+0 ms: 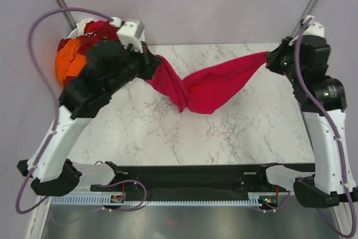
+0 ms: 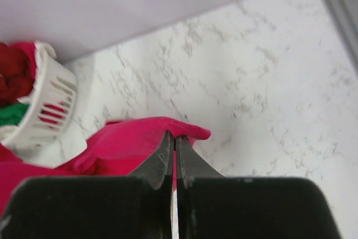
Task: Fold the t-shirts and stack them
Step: Flatten the tshirt out
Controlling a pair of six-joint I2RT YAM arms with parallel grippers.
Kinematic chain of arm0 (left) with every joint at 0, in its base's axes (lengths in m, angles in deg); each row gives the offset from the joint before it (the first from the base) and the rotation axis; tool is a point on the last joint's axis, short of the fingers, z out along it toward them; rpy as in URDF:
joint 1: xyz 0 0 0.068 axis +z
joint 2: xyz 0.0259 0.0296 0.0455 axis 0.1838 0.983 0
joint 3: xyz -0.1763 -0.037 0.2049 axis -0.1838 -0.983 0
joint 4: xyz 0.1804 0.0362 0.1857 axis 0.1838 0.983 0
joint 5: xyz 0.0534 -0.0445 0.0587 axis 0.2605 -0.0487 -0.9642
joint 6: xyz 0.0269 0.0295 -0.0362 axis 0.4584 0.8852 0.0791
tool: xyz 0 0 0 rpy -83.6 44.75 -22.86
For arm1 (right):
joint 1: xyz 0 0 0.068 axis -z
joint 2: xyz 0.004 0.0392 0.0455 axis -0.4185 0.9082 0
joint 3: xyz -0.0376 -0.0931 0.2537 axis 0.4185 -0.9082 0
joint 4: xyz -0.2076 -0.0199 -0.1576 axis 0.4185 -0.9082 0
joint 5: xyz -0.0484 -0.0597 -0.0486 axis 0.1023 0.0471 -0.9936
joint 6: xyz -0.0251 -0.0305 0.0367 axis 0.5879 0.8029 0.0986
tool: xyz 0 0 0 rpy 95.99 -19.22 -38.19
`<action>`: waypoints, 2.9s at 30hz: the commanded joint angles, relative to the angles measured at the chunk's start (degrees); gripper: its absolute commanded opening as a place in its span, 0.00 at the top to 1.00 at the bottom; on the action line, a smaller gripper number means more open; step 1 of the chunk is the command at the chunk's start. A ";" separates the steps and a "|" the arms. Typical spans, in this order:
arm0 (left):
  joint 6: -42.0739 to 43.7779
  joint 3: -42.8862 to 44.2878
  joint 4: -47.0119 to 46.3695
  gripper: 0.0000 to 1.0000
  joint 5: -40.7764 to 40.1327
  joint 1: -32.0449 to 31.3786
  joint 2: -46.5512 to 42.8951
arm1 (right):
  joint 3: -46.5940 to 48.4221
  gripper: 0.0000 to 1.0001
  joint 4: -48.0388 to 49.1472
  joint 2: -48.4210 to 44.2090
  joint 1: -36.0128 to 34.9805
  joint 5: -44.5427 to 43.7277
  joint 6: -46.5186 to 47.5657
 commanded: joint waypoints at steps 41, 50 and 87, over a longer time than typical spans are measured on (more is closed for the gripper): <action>-4.89 -42.18 -4.72 0.98 2.09 0.65 -29.94 | 4.31 1.00 1.34 -3.26 -2.55 -25.52 4.58; -27.99 -54.45 -0.42 0.00 9.85 -9.46 -24.41 | -6.62 1.00 4.59 0.87 0.44 -21.57 3.79; -1.44 0.48 -11.05 0.11 11.06 16.73 55.30 | -14.27 1.00 10.05 5.44 2.11 -4.25 2.12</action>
